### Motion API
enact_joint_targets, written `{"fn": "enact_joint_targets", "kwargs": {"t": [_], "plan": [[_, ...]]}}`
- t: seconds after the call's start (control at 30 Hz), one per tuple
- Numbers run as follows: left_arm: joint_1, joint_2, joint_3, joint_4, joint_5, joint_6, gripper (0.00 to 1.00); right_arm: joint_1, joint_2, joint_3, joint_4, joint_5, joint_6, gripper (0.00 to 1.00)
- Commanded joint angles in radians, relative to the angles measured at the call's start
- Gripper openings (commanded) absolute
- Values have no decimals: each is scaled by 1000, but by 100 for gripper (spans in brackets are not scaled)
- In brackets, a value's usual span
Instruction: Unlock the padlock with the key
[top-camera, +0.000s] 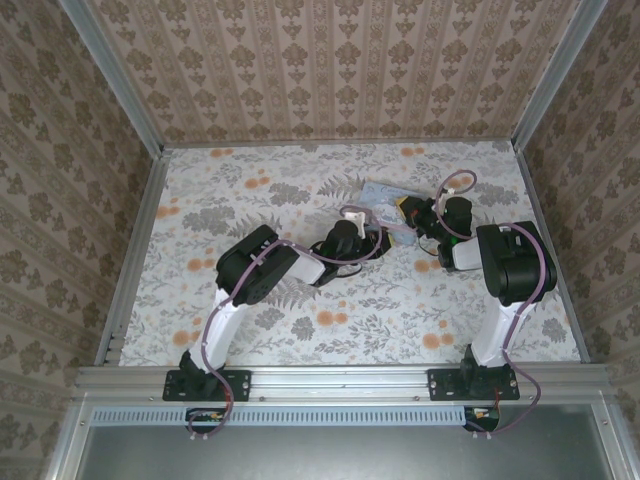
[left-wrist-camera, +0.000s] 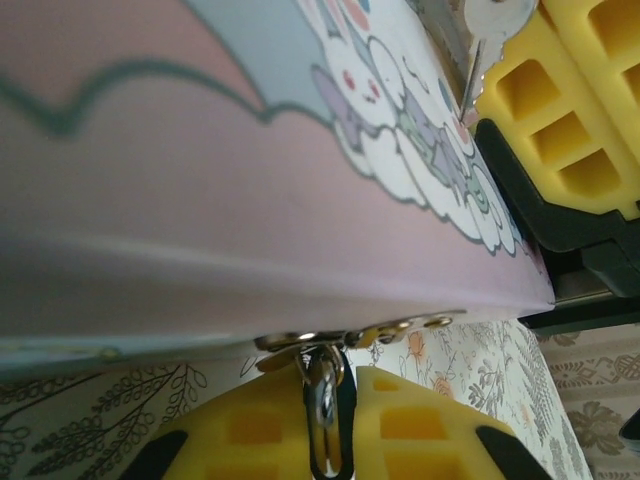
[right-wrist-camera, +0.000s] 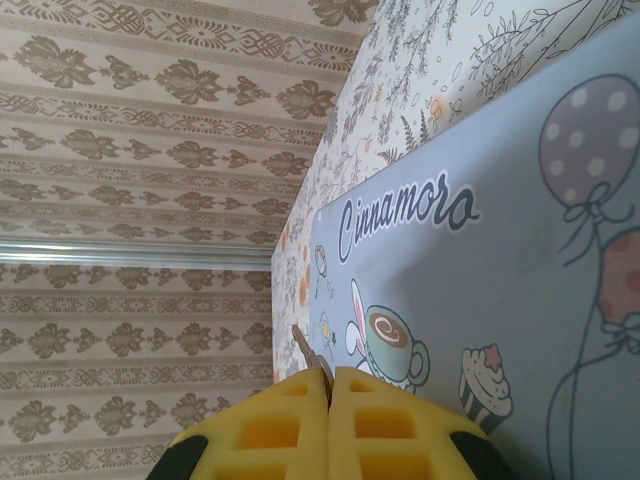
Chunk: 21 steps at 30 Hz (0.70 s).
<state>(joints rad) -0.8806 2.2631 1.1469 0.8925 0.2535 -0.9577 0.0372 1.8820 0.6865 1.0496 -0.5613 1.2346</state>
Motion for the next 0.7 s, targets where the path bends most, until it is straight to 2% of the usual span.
{"fn": "enact_joint_targets", "kwargs": {"t": [0.0, 0.1, 0.4, 0.67], "plan": [[12, 31, -31, -7, 38, -69, 5, 6, -28, -3, -54, -31, -13, 0], [24, 13, -45, 6, 48, -81, 0, 6, -115, -23, -109, -43, -40, 0], [67, -29, -92, 38, 62, -99, 0, 37, -404, -206, -238, -32, -102, 0], [113, -99, -192, 61, 56, -97, 0, 157, -457, -389, -170, 20, -114, 0]]}}
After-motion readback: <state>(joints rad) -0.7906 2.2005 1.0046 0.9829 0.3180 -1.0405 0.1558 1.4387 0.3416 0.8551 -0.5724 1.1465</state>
